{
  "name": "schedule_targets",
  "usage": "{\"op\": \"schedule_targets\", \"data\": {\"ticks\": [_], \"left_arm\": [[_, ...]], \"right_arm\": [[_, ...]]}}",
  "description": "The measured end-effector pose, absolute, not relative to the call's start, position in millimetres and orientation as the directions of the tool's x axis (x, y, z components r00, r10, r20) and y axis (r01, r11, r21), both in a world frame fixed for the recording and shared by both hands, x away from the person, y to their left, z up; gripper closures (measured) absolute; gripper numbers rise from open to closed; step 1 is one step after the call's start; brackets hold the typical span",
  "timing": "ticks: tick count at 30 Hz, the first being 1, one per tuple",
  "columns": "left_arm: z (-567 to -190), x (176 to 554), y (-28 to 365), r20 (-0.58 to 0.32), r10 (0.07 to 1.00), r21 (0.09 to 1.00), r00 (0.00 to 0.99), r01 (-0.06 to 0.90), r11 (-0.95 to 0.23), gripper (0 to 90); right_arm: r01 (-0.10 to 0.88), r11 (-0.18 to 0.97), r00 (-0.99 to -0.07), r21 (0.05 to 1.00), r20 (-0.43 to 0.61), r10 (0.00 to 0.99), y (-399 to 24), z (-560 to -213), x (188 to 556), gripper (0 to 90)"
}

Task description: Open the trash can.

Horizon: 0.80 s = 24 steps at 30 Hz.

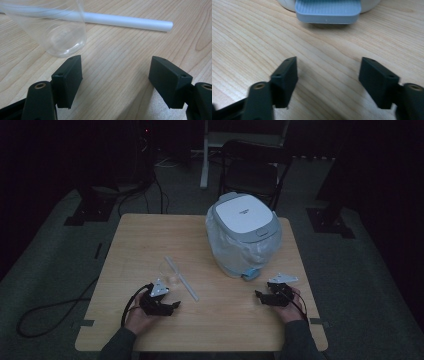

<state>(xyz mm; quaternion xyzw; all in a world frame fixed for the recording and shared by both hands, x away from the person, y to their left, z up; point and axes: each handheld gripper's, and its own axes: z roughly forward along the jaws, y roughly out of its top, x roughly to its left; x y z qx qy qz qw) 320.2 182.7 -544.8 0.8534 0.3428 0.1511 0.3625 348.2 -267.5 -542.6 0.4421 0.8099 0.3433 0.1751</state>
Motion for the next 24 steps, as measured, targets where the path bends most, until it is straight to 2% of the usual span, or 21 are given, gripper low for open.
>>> {"op": "schedule_targets", "data": {"ticks": [9, 24], "left_arm": [[-544.8, 320.1, 182.6, 0.010, 0.695, 0.722, 0.719, 0.475, -0.502, 27.9], [-544.9, 320.1, 182.5, 0.009, 0.696, 0.723, 0.718, 0.477, -0.501, 27.9]], "right_arm": [[0.536, 0.317, -0.530, 0.783, 0.020, 0.848, -274.4, -516.3, 338.9, 47.0], [0.478, 0.291, -0.518, 0.828, -0.002, 0.856, -273.3, -483.6, 330.8, 68.4]]}}
